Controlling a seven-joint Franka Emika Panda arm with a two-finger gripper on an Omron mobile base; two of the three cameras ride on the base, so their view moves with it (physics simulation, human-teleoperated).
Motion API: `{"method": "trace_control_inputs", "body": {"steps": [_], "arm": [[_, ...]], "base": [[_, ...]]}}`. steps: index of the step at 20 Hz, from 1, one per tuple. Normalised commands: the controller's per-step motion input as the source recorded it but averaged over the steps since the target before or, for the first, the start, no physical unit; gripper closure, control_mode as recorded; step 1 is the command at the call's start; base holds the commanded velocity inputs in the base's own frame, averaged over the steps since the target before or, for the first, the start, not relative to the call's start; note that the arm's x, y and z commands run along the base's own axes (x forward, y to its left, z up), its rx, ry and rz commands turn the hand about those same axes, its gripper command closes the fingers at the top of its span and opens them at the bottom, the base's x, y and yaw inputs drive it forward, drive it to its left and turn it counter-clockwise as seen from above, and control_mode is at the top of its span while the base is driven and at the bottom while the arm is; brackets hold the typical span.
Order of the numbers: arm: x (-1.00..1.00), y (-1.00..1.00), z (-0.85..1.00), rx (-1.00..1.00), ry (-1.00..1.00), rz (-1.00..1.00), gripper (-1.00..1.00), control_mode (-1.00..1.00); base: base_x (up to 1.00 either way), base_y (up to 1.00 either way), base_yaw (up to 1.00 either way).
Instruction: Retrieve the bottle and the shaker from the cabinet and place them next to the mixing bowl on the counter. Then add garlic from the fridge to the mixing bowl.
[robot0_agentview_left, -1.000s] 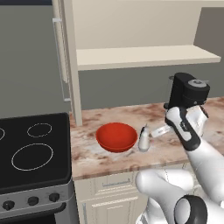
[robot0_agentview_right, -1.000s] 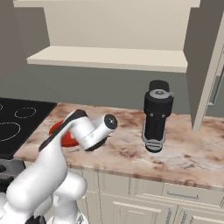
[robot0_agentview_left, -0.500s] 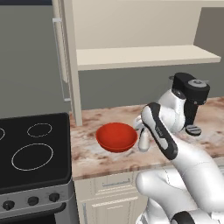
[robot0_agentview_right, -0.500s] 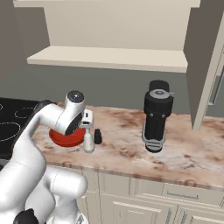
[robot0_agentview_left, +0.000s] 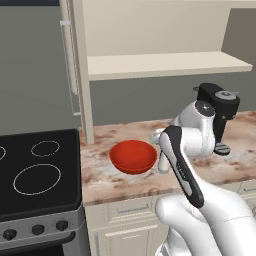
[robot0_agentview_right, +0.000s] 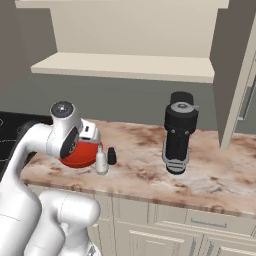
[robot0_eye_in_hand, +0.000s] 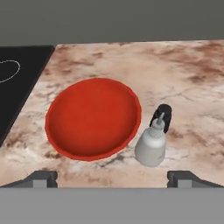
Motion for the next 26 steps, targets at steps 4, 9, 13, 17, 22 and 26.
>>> {"method": "trace_control_inputs", "body": {"steps": [4, 9, 13, 17, 22, 26], "arm": [[-0.42, 0.04, 0.24, -0.08, -0.15, -0.09, -1.0, -1.0], [-0.6, 0.05, 0.41, -0.04, -0.08, -0.04, -1.0, -1.0], [-0.63, 0.0, 0.5, -0.01, -0.03, -0.03, -1.0, -1.0], [-0.62, 0.0, 0.3, 0.0, -0.04, -0.01, -1.0, -1.0], [-0.35, 0.0, 0.03, 0.0, -0.02, 0.0, -1.0, -1.0], [0.0, 0.0, 0.0, 0.0, 0.0, 0.0, -1.0, -1.0]], "base": [[0.0, 0.0, 0.0], [0.0, 0.0, 0.0], [0.0, 0.0, 0.0], [0.0, 0.0, 0.0], [0.0, 0.0, 0.0], [0.0, 0.0, 0.0]]}}
